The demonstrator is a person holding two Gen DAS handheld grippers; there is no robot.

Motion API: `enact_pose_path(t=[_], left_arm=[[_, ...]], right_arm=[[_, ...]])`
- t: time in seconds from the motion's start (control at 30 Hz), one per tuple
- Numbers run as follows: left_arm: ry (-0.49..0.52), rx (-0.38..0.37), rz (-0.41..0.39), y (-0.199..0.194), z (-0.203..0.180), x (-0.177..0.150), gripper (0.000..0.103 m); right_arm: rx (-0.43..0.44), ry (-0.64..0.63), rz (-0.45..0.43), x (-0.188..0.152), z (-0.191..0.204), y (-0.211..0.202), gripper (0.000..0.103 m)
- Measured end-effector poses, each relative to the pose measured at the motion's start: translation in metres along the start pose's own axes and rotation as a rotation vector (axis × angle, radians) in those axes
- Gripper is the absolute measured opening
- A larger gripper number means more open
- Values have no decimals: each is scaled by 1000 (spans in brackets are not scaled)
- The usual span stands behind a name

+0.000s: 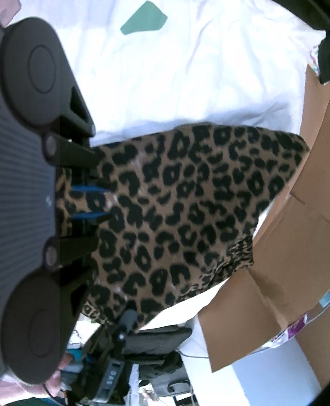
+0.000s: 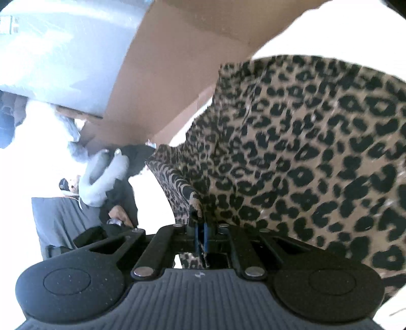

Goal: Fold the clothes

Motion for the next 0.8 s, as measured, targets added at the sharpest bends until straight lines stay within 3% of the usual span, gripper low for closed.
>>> enact_pose_path(t=[0.4, 0.8], left_arm=[[127, 76, 77, 14, -13, -7, 20], [209, 84, 112, 20, -33, -8, 20]], right_arm=[[-65, 88, -122, 4, -49, -64, 1], [-132, 156, -235, 8, -96, -112, 1]])
Point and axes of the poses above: each gripper's, at about its wrist camera, not at the fingertips, and y roughly the way its jaws point, z to its left, x to its top, the point moved 8 cm from there along y, roughly the way its jaws point, and after that the axes turned 14 degrees about z, right-handed, at the moved point
